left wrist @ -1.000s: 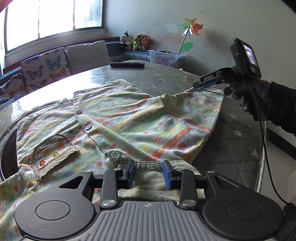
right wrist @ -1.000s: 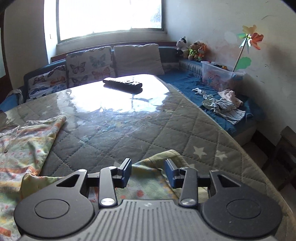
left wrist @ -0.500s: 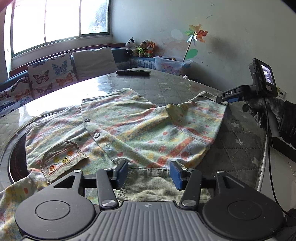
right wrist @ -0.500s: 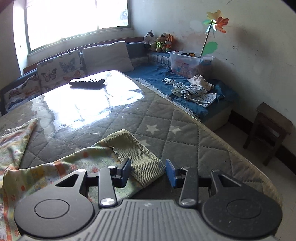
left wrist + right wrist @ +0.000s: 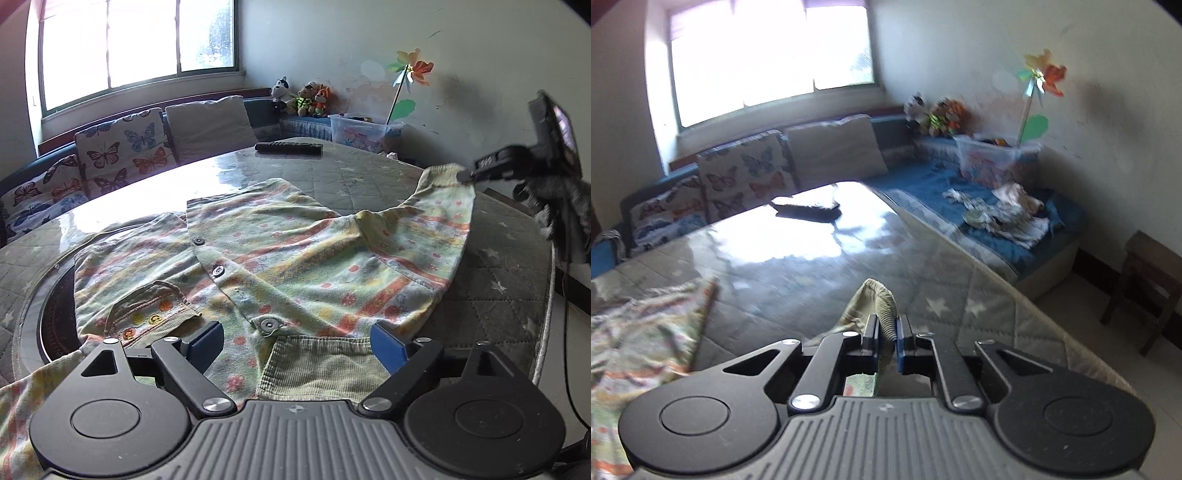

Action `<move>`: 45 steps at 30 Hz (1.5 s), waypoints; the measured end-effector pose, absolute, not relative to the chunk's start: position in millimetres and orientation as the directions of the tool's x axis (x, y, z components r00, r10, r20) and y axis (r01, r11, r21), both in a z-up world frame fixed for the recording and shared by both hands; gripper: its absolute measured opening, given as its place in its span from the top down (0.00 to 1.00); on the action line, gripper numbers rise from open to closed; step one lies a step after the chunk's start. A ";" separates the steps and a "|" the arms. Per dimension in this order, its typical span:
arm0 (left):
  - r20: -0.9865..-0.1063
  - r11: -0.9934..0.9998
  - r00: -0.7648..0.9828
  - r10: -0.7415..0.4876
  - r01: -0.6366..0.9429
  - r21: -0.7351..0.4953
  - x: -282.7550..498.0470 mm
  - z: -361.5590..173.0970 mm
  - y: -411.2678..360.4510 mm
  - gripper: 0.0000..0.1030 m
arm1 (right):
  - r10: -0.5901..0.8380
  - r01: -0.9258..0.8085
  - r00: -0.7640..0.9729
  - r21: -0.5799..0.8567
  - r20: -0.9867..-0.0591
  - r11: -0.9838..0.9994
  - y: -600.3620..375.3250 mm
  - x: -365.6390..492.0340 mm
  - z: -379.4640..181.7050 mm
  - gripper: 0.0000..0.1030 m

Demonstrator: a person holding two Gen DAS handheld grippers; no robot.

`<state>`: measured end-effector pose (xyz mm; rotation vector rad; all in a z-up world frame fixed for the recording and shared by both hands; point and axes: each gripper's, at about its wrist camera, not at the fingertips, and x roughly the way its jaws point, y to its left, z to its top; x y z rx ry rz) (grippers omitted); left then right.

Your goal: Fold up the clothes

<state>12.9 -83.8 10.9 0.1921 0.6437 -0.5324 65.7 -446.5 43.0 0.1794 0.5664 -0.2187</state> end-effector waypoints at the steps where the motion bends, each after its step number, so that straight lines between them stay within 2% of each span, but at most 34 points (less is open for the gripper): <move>1: -0.619 0.852 0.673 -0.406 0.523 0.009 13.4 9.9 -83.3 0.14 | -0.145 0.240 0.830 0.110 -0.539 0.965 -443.6 64.5 48.0 0.92; 7: -0.622 0.866 0.682 -0.384 0.500 0.014 12.3 6.4 -77.7 0.11 | 0.036 0.023 0.897 0.128 -0.440 0.992 -392.1 55.4 103.6 0.92; 12: -0.610 0.881 0.700 -0.372 0.474 0.006 9.5 8.8 -65.4 0.09 | 0.191 -0.160 0.899 0.110 -0.393 0.981 -337.8 53.3 126.9 0.92; 18: -0.597 0.904 0.725 -0.343 0.427 -0.002 5.2 11.2 -45.1 0.08 | 0.355 -0.339 0.849 0.113 -0.391 0.934 -274.3 53.2 130.8 0.92; 24: -0.589 0.925 0.745 -0.312 0.379 -0.010 1.8 12.2 -28.8 0.08 | 0.460 -0.470 0.764 0.097 -0.454 0.877 -219.4 51.4 107.2 0.92; 31: -0.582 0.943 0.765 -0.277 0.331 -0.014 2.5 15.4 -14.6 0.08 | 0.528 -0.557 0.653 0.129 -0.542 0.821 -183.8 47.5 70.8 0.91; 36: -0.576 0.950 0.774 -0.263 0.310 -0.016 5.0 17.7 -9.0 0.08 | 0.552 -0.594 0.595 0.142 -0.584 0.792 -175.3 40.3 56.3 0.81; 40: -0.569 0.953 0.780 -0.259 0.303 -0.018 6.1 20.4 -6.9 0.08 | 0.538 -0.591 0.579 0.138 -0.612 0.795 -192.6 27.6 48.1 0.76; 45: -0.566 0.950 0.780 -0.267 0.311 -0.019 9.6 21.5 -10.8 0.08 | 0.443 -0.490 0.627 0.118 -0.641 0.864 -222.8 32.7 37.5 0.76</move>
